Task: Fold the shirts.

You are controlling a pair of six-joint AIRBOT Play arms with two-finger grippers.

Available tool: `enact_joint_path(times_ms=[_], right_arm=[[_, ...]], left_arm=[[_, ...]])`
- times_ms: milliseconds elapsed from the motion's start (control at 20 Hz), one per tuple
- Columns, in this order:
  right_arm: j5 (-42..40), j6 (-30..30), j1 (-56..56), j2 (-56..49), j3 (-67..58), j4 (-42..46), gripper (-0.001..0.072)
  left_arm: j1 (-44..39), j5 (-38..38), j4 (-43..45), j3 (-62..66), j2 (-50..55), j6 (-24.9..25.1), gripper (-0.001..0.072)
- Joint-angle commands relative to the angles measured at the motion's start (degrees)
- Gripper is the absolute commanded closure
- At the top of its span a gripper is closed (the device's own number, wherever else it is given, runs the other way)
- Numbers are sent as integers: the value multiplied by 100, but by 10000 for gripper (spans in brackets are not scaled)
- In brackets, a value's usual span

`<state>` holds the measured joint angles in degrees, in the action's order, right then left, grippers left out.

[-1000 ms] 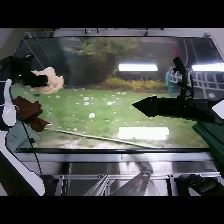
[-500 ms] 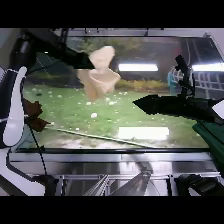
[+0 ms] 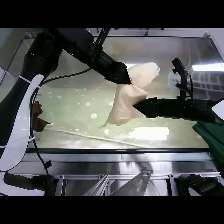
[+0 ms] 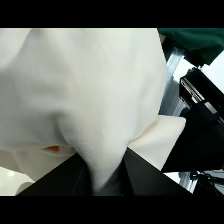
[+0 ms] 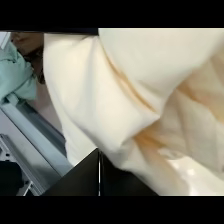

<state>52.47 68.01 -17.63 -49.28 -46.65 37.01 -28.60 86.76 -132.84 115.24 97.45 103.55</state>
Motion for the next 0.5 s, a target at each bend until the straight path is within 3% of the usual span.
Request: enact_joint_path(times_ms=[0, 50, 100, 150, 450], right_arm=[[125, 352, 7, 0, 0, 623, 476], [216, 619, 31, 4, 0, 809, 258], [407, 890, 127, 11, 0, 962, 238], [632, 1010, 317, 15, 0, 1104, 270], [1567, 1003, 2035, -181, 4, 1869, 268]], left_arm=[[-192, 402, -11, -136, -20, -85, 469], [-192, 452, 46, -319, -26, -85, 128], [-166, 516, 223, -481, -26, -94, -13], [-87, 671, 450, -654, -26, -101, -13], [933, 800, 640, -2376, -448, -96, -13]])
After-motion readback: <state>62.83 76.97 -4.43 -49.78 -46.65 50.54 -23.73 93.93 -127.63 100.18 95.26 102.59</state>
